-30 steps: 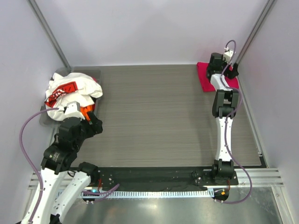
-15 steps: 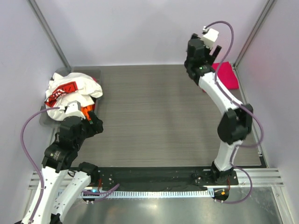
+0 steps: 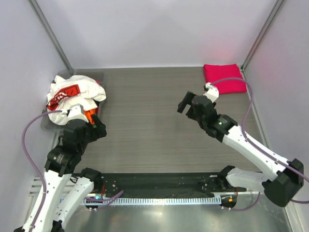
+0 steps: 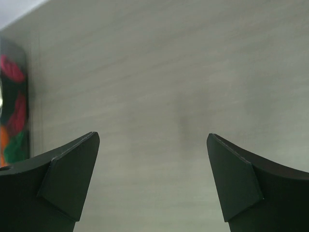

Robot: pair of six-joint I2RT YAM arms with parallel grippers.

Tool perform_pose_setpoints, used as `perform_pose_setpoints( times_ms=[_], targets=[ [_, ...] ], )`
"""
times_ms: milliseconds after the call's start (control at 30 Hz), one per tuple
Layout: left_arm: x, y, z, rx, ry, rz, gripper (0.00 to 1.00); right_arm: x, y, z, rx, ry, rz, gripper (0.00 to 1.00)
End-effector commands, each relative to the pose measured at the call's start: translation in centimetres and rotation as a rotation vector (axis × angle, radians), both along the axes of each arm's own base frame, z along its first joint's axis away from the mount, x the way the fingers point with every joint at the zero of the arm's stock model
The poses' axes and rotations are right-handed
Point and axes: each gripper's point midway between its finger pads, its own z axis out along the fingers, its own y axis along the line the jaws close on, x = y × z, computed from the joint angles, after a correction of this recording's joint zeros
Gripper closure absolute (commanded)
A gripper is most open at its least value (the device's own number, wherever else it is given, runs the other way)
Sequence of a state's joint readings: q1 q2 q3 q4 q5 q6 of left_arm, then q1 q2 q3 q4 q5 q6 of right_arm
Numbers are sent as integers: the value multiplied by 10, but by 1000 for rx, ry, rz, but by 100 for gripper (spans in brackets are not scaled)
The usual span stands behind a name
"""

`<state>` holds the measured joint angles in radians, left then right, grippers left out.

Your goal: Fold and stack the t-shirts

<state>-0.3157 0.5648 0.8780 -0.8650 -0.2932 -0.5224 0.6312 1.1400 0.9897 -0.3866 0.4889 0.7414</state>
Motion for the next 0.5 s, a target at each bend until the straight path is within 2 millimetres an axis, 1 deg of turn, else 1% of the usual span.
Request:
perform_pose_setpoints(
  times_ms=[0, 100, 200, 300, 400, 433, 467],
  targets=[
    [6, 6, 3, 5, -17, 47, 19, -45, -3, -6, 180, 54, 5, 0],
    [6, 9, 1, 10, -10, 63, 18, -65, -6, -12, 246, 61, 29, 0],
    [7, 8, 0, 11, -6, 61, 18, -75, -8, -14, 294, 64, 32, 0],
    [8, 7, -2, 14, 6, 57, 18, -78, -6, -13, 304, 70, 45, 0],
    [9, 7, -4, 18, 14, 58, 18, -80, 0, -17, 303, 98, 76, 0],
    [9, 8, -5, 20, 17, 62, 18, -79, 0, -19, 293, 99, 72, 0],
    [9, 8, -5, 21, 17, 65, 18, -80, -5, -25, 276, 115, 45, 0]
  ],
)
